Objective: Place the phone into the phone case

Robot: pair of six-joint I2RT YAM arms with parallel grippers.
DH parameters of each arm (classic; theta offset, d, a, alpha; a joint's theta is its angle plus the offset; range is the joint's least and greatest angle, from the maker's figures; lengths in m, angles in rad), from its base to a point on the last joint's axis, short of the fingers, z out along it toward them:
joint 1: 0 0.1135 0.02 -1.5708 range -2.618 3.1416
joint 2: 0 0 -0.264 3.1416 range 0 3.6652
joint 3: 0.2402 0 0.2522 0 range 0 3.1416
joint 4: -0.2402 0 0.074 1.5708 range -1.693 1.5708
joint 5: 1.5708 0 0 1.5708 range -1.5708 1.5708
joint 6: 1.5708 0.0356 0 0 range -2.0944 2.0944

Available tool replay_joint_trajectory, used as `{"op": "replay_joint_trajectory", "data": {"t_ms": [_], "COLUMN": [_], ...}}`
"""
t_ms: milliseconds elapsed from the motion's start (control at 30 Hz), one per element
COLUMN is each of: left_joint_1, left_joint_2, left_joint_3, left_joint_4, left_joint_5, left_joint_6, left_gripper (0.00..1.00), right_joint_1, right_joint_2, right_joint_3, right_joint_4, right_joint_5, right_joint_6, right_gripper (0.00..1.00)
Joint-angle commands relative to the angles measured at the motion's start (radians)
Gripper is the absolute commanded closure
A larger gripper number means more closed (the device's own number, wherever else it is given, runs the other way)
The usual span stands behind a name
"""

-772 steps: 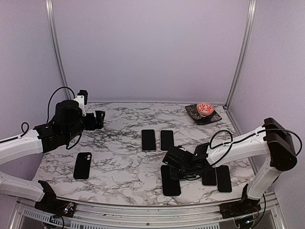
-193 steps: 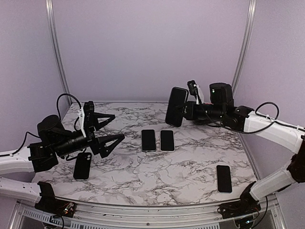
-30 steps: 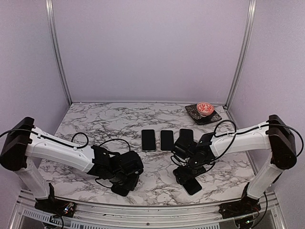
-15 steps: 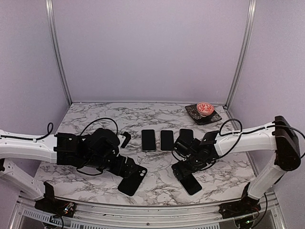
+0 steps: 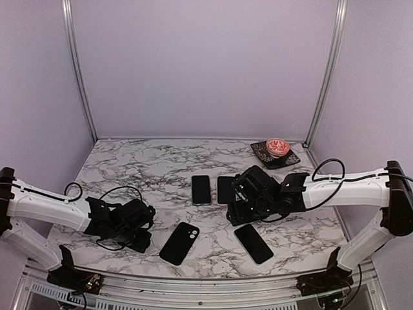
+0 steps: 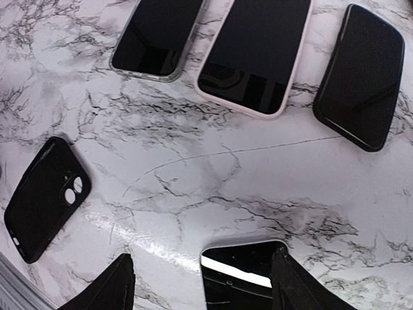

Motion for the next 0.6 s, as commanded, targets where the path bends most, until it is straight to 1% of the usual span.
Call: {"op": "replay_joint_trajectory", "data": {"t_ms": [0, 100, 133, 167, 200, 233, 267, 400, 467, 567], "left_joint_1": [-0.037, -0.064, -0.069, -0.074, -0.078, -0.083, -0.089, -0.104, -0.102, -0.096], "left_joint_2": [0.083, 0.148, 0.159, 0.163, 0.167, 0.17, 0.175, 0.169, 0.135, 0.067], "left_joint_3": [-0.002, 0.028, 0.034, 0.038, 0.043, 0.051, 0.062, 0.124, 0.13, 0.13], "left_joint_4": [0.069, 0.105, 0.112, 0.117, 0.124, 0.134, 0.145, 0.207, 0.258, 0.267], "left_joint_5": [0.119, 0.221, 0.239, 0.246, 0.259, 0.273, 0.293, 0.407, 0.409, 0.373], "left_joint_6": [0.078, 0.115, 0.12, 0.126, 0.134, 0.143, 0.152, 0.154, 0.137, 0.136], "left_gripper": [0.83, 0.86, 0.87, 0.87, 0.87, 0.87, 0.87, 0.85, 0.84, 0.83], "right_joint_1": [0.047, 0.05, 0.05, 0.05, 0.05, 0.047, 0.041, 0.004, -0.013, -0.037], "right_joint_2": [0.019, 0.036, 0.026, 0.01, -0.008, -0.024, -0.038, -0.054, -0.052, -0.041], "right_joint_3": [0.026, 0.058, 0.058, 0.051, 0.043, 0.04, 0.04, 0.037, 0.017, -0.024], "right_joint_4": [0.087, 0.038, 0.034, 0.034, 0.028, 0.013, -0.011, -0.142, -0.176, -0.193], "right_joint_5": [-0.076, -0.063, -0.063, -0.063, -0.062, -0.065, -0.071, -0.082, -0.119, -0.188], "right_joint_6": [0.04, 0.055, 0.055, 0.054, 0.049, 0.039, 0.025, -0.016, -0.037, -0.079], "right_gripper": [0.31, 0.31, 0.3, 0.27, 0.19, 0.06, 0.02, 0.01, 0.01, 0.01]}}
